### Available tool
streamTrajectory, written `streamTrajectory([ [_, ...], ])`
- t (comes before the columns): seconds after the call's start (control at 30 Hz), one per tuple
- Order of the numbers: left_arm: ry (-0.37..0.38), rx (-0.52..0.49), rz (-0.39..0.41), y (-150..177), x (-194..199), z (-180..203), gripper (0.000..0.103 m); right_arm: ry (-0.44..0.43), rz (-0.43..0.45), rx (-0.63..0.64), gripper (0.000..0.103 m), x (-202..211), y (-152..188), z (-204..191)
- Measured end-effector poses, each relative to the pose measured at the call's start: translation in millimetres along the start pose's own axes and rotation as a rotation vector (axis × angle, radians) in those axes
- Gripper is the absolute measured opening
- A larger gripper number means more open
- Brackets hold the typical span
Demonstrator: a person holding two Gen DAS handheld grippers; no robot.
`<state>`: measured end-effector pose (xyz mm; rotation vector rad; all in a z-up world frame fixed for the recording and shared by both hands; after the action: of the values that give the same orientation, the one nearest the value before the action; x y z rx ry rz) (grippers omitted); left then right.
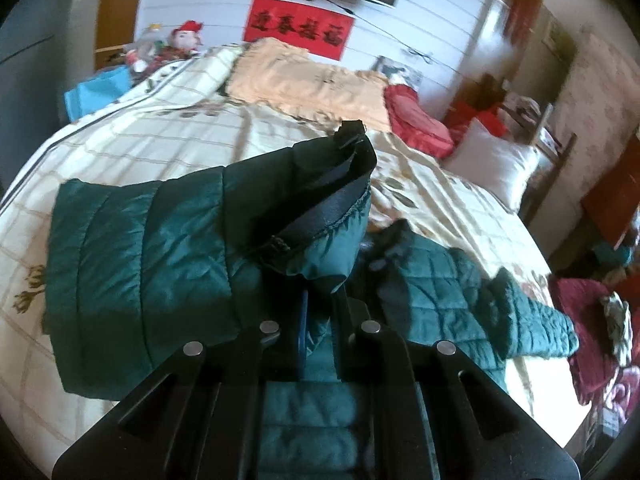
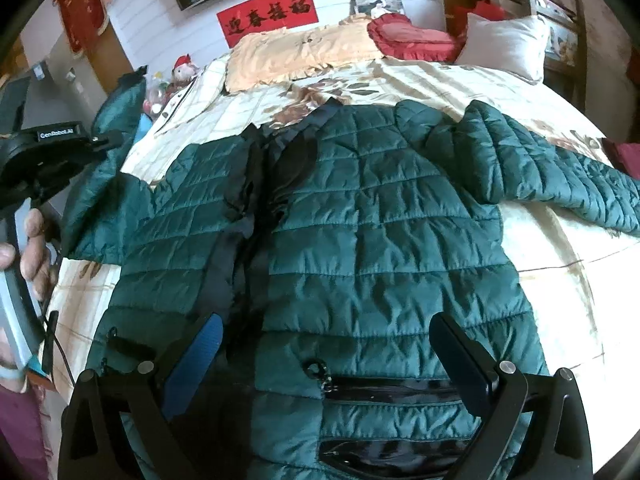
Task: Fold large clothes
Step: 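Lift the grasped sleeve with the left tool and fold it across the jacket body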
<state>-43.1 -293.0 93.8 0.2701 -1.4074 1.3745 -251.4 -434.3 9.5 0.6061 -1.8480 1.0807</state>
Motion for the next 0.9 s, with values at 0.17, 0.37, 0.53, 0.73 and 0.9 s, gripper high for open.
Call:
streamTrajectory([
  [0.17, 0.038, -0.040, -0.021, 3.3, -12.2, 36.5, 0.008, 0.006, 0.008, -0.023, 0.102, 1.4, -2.7, 13.3],
  [0.37, 0.065, -0.075, -0.061, 11.6, -30.0, 65.1, 0.008, 0.004, 0.000, -0.048, 0.102, -0.5, -0.7, 25.8],
  [0.53, 0.072, -0.077, -0.096, 19.9, -44.5, 73.8, 0.008, 0.008, 0.000, -0.055, 0.102, 0.0, -1.1, 30.6],
  [0.73, 0.088, -0.087, -0.137, 32.4, -57.2, 81.9, 0.008, 0.013, 0.000, -0.057, 0.102, 0.0, -1.8, 34.2],
  [0.9, 0.082, -0.094, -0.166, 40.6, -71.7, 85.4, 0.008, 0.036, 0.002, -0.026, 0.102, -2.4, -11.9, 34.4],
])
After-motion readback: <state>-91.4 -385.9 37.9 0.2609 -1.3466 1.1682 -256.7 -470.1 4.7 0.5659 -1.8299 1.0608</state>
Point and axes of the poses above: each gripper's, at about its wrist camera, not at the fingertips, and x roughly against the way its jaws point, z to its right, y to its underside, the point moved 10 cm from there along -x, roughly the way its jaws point, and after that the axes turned 10 degrees about -z, right-handed, at the moved point
